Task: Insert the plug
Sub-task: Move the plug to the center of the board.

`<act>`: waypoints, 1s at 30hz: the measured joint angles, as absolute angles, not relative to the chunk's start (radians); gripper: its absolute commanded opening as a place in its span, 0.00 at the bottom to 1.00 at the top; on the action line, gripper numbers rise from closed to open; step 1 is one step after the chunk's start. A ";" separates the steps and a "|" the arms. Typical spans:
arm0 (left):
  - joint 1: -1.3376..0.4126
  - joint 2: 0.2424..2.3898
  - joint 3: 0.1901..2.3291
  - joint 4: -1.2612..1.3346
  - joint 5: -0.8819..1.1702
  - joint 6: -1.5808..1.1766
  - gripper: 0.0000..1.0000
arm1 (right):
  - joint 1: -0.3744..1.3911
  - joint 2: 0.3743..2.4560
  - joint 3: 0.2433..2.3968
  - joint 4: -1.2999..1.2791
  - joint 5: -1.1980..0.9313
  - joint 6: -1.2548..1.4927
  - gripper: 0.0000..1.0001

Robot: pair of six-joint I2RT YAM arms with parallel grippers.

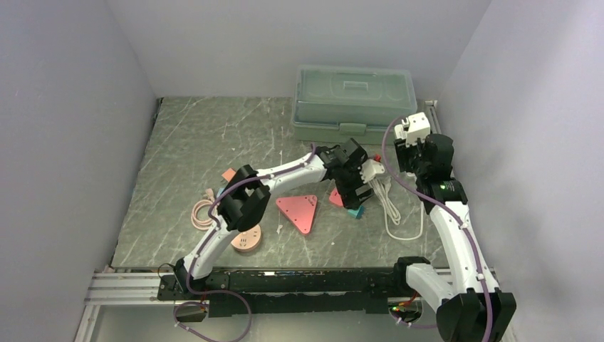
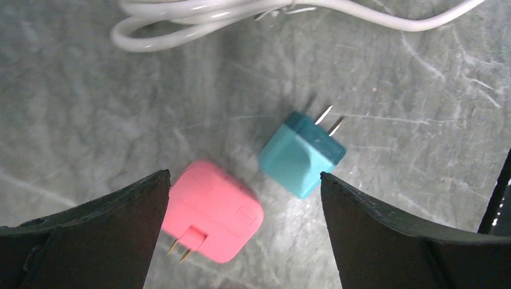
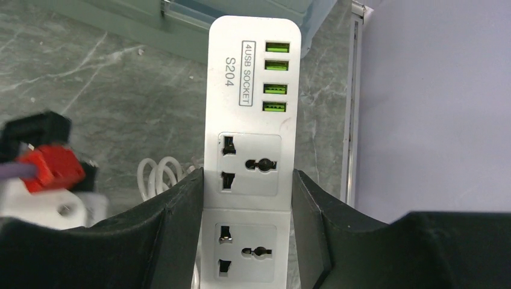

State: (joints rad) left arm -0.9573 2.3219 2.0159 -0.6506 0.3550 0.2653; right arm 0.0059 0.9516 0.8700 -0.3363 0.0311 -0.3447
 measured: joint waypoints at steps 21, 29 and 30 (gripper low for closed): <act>-0.953 2.359 1.936 -0.536 0.206 0.347 0.85 | -0.034 0.885 0.863 -0.344 -0.084 -0.316 0.00; -0.830 2.279 1.809 -0.488 0.133 0.384 0.85 | 0.038 0.912 0.856 -0.408 -0.271 -0.351 0.00; -0.820 2.275 1.803 -0.484 0.126 0.388 0.86 | 0.065 0.915 0.855 -0.430 -0.284 -0.364 0.00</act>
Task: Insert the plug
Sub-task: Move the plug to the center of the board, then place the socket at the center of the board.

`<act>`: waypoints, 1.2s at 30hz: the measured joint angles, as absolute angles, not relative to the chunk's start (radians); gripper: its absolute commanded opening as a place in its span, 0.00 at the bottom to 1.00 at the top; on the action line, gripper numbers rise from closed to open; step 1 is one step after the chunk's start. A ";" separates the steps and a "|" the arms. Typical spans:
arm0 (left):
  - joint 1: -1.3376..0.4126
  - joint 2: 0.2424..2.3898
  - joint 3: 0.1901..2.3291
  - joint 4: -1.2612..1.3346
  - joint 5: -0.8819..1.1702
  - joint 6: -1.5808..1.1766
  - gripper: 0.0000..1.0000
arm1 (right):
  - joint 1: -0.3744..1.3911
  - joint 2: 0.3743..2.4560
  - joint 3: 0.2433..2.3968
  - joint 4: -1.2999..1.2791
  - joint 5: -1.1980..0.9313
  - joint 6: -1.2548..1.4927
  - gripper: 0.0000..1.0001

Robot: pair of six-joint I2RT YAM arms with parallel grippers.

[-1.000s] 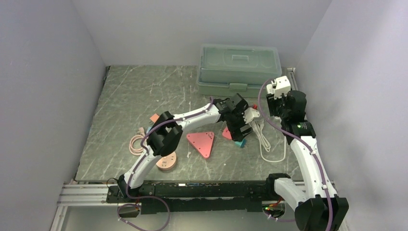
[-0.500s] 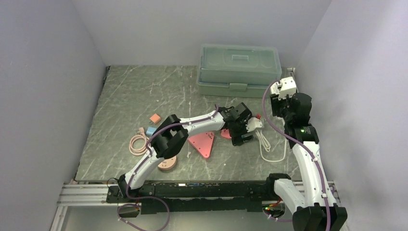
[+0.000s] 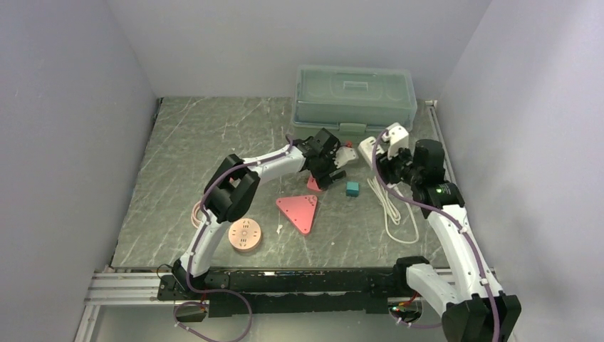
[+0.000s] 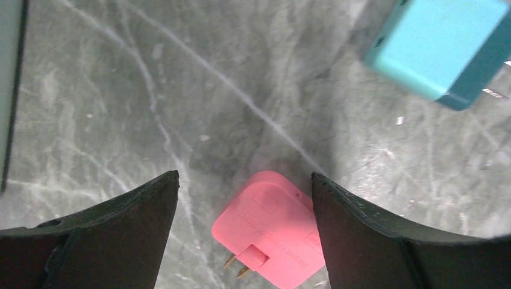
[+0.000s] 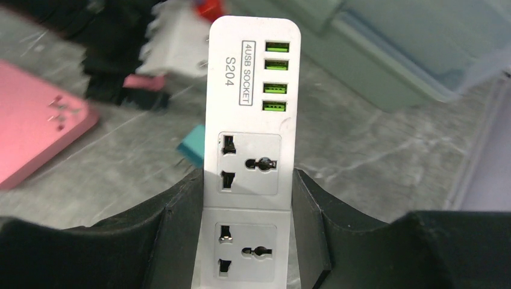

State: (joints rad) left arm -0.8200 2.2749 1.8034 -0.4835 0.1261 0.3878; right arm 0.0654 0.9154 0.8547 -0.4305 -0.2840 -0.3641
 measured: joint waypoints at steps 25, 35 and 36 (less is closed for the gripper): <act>-0.598 2.092 1.657 -0.566 0.138 0.345 1.00 | 0.535 1.049 0.779 -0.850 -0.374 -0.625 0.01; -0.533 2.018 1.657 -0.601 0.221 0.300 1.00 | 0.664 1.176 0.708 -0.778 -0.252 -0.662 0.10; -0.516 2.016 1.656 -0.607 0.225 0.297 1.00 | 0.672 1.185 0.705 -0.761 -0.242 -0.664 0.14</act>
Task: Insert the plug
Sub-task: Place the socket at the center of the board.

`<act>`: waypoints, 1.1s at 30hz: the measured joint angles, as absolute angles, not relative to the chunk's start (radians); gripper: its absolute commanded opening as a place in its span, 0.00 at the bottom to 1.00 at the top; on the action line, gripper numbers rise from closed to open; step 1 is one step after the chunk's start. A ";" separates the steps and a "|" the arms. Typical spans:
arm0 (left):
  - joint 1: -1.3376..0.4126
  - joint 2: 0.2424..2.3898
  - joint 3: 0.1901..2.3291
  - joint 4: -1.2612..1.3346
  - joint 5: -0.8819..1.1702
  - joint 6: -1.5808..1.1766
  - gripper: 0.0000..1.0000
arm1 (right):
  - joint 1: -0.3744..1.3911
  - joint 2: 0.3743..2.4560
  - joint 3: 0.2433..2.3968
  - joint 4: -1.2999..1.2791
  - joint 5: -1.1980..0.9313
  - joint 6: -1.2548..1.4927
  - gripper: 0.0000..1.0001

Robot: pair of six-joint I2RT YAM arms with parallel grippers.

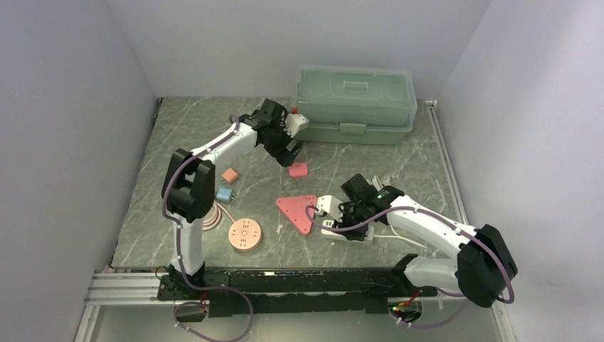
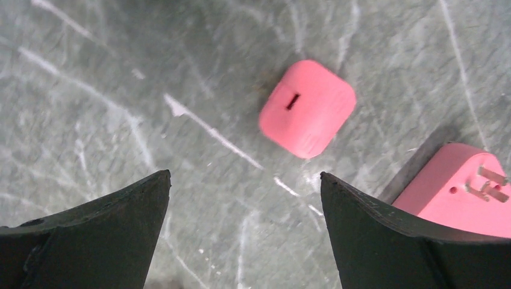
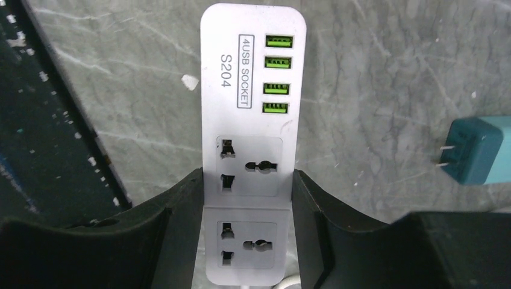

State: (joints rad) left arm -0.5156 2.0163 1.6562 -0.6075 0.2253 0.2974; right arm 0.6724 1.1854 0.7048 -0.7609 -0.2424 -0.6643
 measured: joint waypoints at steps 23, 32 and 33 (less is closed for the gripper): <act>-0.365 1.803 1.498 -0.819 0.388 0.479 1.00 | 0.690 1.154 0.829 -0.629 -0.133 -0.616 1.00; -0.316 1.667 1.411 -1.017 0.430 0.671 1.00 | 0.690 1.138 0.865 -0.635 -0.050 -0.229 1.00; -0.316 1.662 1.405 -1.026 0.431 0.675 1.00 | 0.685 1.155 0.903 -0.671 -0.009 -0.136 1.00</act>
State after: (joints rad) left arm -0.3157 1.6623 1.4052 -1.0256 0.4313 0.6754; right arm 0.6849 1.1545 0.9031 -0.6708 -0.0090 -0.1356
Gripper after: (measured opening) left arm 0.996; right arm 0.994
